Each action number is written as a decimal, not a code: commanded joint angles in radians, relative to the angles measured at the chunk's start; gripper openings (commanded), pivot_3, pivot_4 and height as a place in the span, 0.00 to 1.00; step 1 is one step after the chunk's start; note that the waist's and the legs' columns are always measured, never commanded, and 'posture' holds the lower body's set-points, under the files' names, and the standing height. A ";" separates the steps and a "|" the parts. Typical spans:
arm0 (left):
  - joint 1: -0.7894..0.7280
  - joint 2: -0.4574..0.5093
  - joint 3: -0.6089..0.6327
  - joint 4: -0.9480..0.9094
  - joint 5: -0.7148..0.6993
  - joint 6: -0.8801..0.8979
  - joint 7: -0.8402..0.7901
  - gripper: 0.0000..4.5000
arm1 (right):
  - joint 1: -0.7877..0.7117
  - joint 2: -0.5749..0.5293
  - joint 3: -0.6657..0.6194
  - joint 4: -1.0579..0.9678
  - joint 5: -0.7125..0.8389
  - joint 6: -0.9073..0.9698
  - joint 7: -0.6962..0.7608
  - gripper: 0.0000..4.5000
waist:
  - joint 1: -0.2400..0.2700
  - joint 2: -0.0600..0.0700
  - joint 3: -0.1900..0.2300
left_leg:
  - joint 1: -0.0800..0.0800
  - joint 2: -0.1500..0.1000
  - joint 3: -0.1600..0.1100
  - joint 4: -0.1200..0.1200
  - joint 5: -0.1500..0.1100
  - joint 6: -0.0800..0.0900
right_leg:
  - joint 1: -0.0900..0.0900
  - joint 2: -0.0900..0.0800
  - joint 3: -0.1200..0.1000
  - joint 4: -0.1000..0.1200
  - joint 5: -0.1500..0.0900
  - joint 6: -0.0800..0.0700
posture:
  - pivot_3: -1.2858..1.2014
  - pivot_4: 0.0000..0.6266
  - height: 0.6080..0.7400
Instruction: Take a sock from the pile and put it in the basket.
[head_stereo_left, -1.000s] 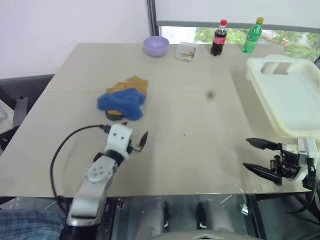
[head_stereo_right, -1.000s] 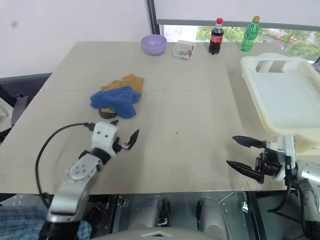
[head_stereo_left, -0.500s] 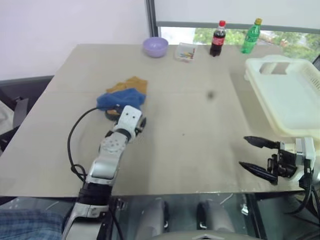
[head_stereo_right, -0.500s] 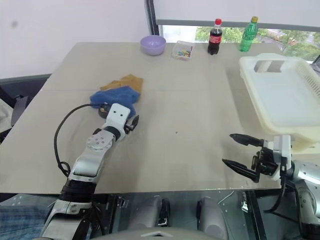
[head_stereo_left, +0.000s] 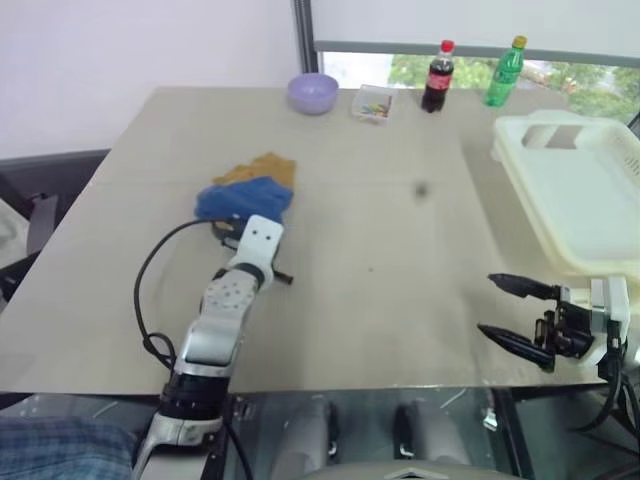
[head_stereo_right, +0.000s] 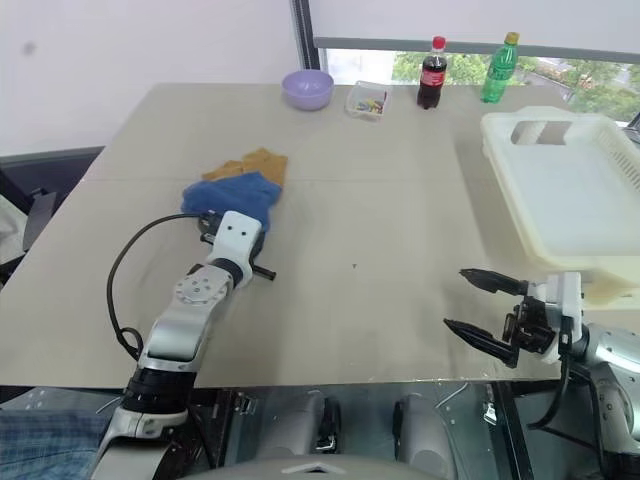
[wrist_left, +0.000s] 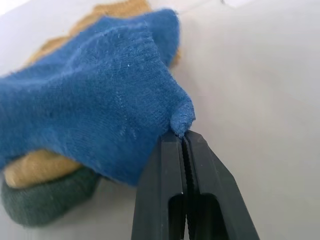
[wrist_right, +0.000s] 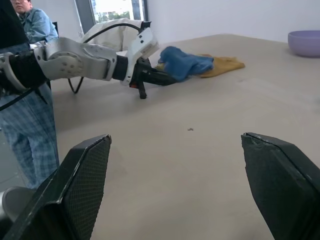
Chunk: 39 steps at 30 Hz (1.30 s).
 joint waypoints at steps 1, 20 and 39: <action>0.043 -0.046 -0.096 -0.219 -0.093 0.248 -0.064 0.00 | -0.009 -0.011 -0.015 -0.003 0.005 -0.020 0.016 0.95 | 0.004 0.000 0.000 | 0.000 0.000 0.000 0.000 0.000 0.000 | 0.000 0.000 0.000 0.000 0.000 0.000 | 0.52 0.24 0.95; -0.237 -0.370 -0.250 0.009 -0.384 0.535 -0.169 0.28 | -0.032 -0.004 -0.011 0.018 -0.015 -0.032 -0.003 0.95 | -0.003 -0.004 0.003 | -0.001 -0.002 -0.002 0.001 0.000 0.001 | 0.000 0.003 0.001 0.000 -0.001 0.003 | 0.52 0.24 0.95; -0.617 -0.080 -0.038 0.589 -0.409 0.101 -0.462 0.65 | -0.062 -0.020 0.262 -0.053 -0.362 0.152 -0.334 0.95 | 0.001 -0.005 0.004 | -0.002 -0.003 -0.004 0.002 0.001 -0.001 | 0.000 0.002 -0.001 0.001 -0.001 0.002 | 0.52 0.24 0.95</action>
